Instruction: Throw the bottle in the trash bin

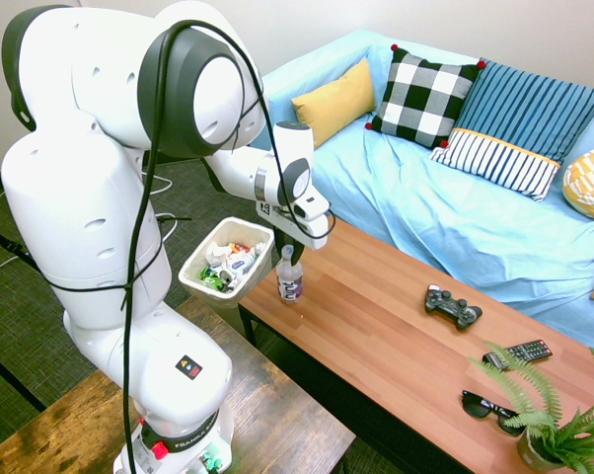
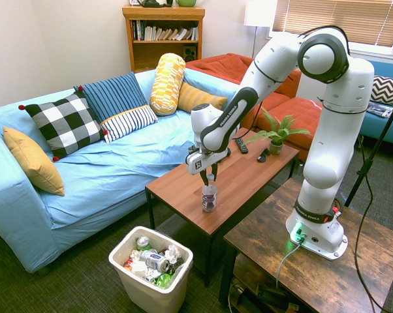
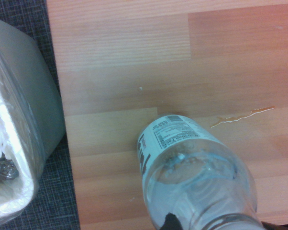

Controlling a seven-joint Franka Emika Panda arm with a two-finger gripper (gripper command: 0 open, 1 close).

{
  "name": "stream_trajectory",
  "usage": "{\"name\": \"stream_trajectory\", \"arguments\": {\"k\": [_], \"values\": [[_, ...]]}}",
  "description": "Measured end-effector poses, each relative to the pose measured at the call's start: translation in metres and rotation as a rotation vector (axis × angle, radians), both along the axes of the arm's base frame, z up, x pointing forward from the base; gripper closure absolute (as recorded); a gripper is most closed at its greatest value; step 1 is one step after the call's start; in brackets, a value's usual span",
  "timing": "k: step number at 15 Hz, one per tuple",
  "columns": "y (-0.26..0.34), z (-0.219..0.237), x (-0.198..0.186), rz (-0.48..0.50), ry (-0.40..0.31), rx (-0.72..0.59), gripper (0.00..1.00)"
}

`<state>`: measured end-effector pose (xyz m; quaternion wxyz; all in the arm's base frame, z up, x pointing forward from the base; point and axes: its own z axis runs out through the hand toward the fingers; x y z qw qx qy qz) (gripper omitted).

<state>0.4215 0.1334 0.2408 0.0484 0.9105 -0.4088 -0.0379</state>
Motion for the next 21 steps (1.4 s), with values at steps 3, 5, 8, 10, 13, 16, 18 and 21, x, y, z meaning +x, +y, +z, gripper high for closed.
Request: {"name": "stream_trajectory", "arguments": {"k": [3,5,8,10,13,16,18,21], "values": [[0.002,0.004,0.003,0.002,-0.01,0.004,1.0],[0.013,0.019,0.01,0.023,-0.037,0.006,1.0],[0.076,0.064,0.017,0.117,-0.124,-0.025,1.0],[0.14,0.076,0.013,0.193,-0.192,-0.043,1.0],[0.229,0.05,0.008,0.291,-0.236,-0.065,1.0],[0.284,-0.004,0.013,0.338,-0.272,-0.081,1.0],[0.303,-0.041,0.016,0.353,-0.323,-0.082,1.0],[0.322,-0.088,0.011,0.354,-0.395,-0.089,1.0]]}}
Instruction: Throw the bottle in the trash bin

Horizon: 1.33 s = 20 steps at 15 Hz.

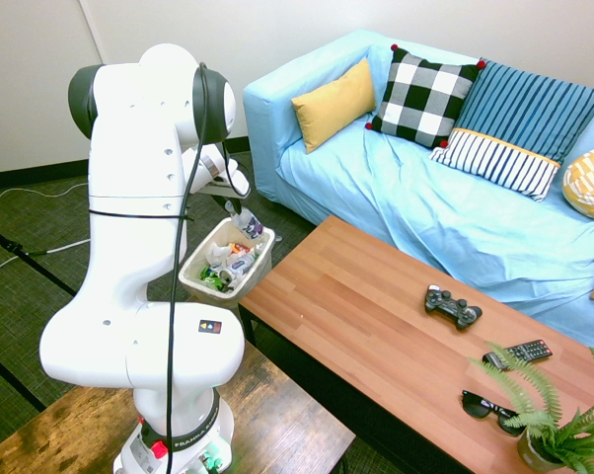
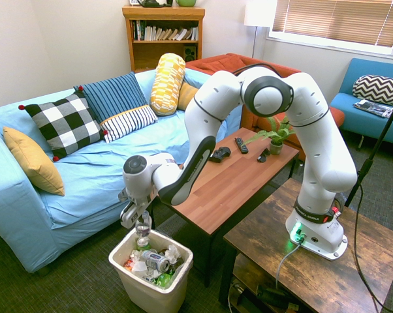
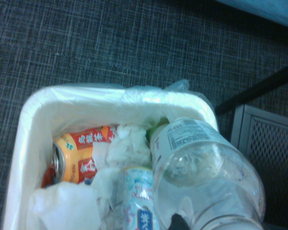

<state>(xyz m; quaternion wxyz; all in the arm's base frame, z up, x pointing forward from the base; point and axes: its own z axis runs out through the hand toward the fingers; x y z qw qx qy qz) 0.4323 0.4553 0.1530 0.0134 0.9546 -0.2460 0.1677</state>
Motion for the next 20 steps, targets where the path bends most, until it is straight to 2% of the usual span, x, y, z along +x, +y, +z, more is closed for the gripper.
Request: {"name": "stream_trajectory", "arguments": {"k": [3,4,8,20], "values": [[0.009,-0.025,-0.005,-0.006,0.006,0.025,1.0],[0.012,-0.027,-0.008,-0.009,0.012,0.034,0.0],[0.017,-0.032,-0.017,-0.013,0.037,0.036,0.0],[0.01,-0.015,-0.002,-0.044,0.052,0.047,0.0]]}}
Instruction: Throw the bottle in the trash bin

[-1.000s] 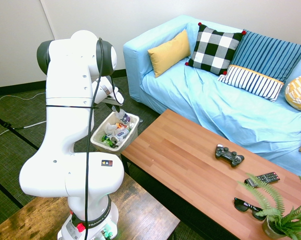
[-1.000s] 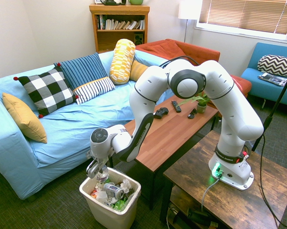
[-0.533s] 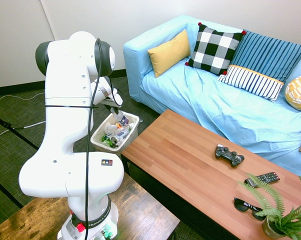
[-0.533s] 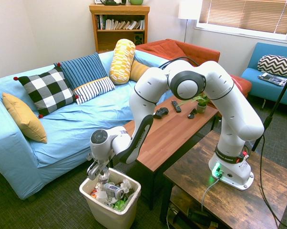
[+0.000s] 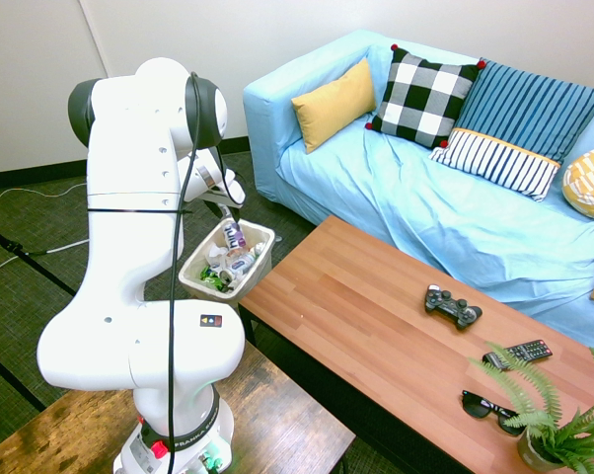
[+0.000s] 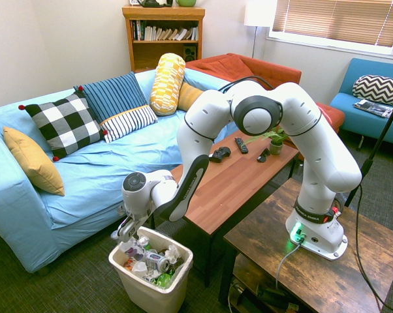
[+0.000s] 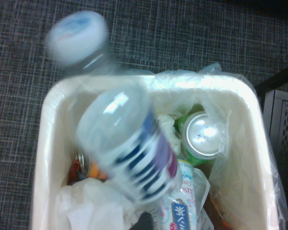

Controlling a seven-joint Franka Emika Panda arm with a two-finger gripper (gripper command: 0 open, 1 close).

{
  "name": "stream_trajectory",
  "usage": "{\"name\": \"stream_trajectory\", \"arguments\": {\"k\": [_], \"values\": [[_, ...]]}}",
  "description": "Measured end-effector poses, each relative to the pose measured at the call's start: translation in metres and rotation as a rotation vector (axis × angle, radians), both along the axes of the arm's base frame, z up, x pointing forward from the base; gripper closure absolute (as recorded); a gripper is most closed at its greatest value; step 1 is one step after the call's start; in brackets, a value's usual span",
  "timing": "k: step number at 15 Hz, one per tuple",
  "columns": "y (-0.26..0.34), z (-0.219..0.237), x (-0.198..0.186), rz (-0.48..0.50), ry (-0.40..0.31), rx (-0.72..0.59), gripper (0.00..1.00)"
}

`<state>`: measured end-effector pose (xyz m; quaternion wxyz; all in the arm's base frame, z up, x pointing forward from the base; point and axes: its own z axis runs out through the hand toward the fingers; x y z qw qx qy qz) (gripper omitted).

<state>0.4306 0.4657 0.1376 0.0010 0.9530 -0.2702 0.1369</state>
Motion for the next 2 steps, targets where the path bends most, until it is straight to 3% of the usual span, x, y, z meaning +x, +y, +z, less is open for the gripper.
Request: {"name": "stream_trajectory", "arguments": {"k": [2], "values": [[0.0016,0.0079,-0.0024,-0.006,0.003,0.001,0.0]]}}
